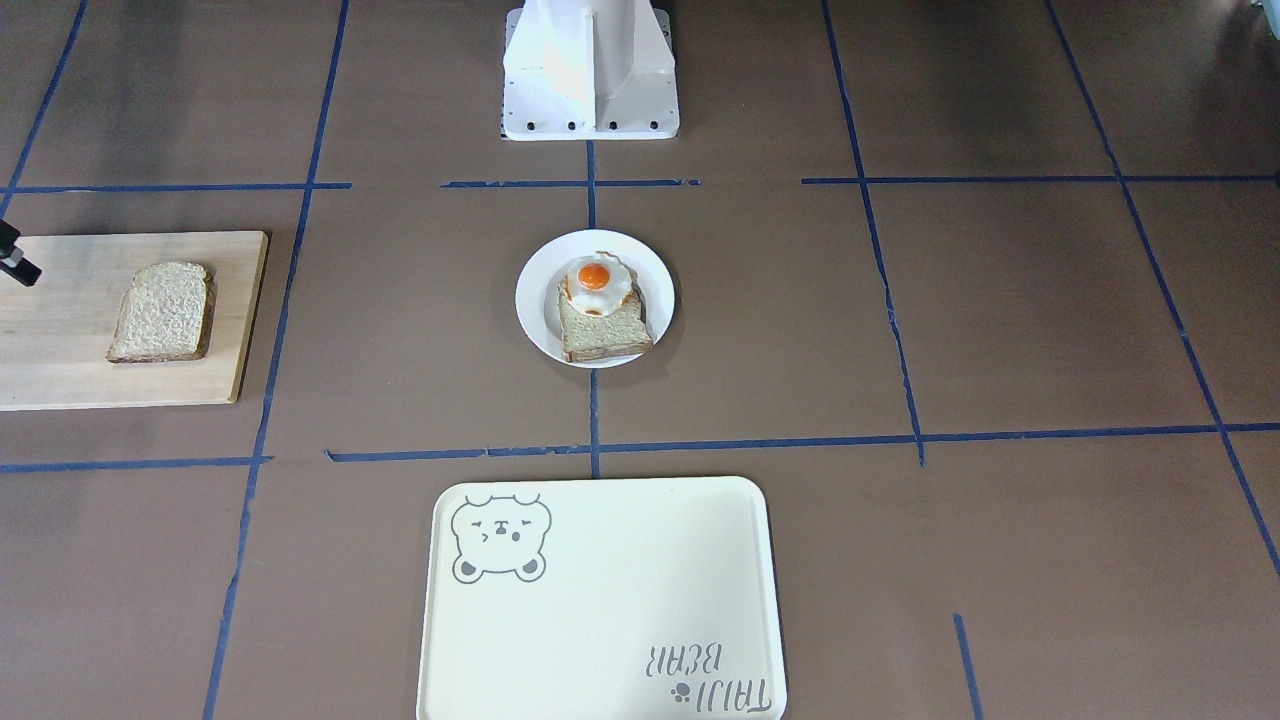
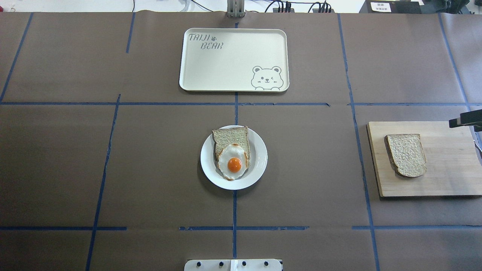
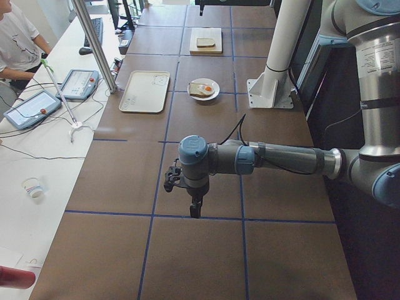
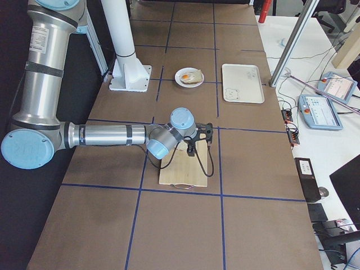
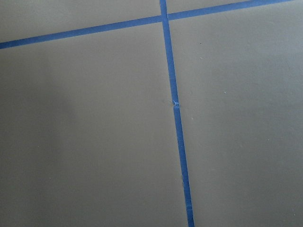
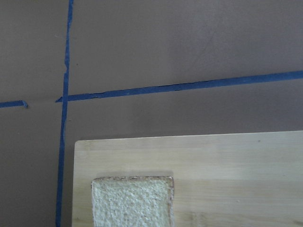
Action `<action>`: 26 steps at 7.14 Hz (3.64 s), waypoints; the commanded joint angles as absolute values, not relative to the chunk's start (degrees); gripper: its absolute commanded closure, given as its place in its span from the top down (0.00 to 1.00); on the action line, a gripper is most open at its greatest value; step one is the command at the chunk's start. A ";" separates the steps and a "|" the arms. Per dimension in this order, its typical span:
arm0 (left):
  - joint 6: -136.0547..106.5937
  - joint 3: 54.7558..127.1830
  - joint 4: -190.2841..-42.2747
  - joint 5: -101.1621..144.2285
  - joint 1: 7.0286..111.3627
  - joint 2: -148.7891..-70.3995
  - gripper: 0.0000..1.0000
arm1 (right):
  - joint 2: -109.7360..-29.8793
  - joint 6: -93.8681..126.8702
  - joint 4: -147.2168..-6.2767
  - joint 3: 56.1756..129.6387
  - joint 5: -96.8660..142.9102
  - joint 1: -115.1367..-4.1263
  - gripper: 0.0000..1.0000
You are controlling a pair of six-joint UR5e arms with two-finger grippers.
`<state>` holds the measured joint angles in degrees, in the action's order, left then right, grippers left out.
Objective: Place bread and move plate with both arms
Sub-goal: 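Move the right gripper toward the bread slice on the bamboo board, then lower the right gripper and grasp the bread slice by its edge, then lift the bread slice with the right gripper and carry it over the plate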
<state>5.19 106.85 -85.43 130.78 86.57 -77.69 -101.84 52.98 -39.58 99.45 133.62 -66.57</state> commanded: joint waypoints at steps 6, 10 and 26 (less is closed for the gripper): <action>5.19 106.88 -85.43 130.78 86.48 -77.70 1.00 | -96.87 60.29 -30.32 87.63 128.67 -57.05 0.87; 5.19 106.88 -85.43 130.78 86.48 -77.70 1.00 | -96.06 60.29 -30.32 87.54 128.67 -55.90 0.80; 5.19 107.31 -85.52 130.78 86.48 -77.87 1.00 | -96.24 59.77 -31.02 95.87 135.08 -57.30 0.00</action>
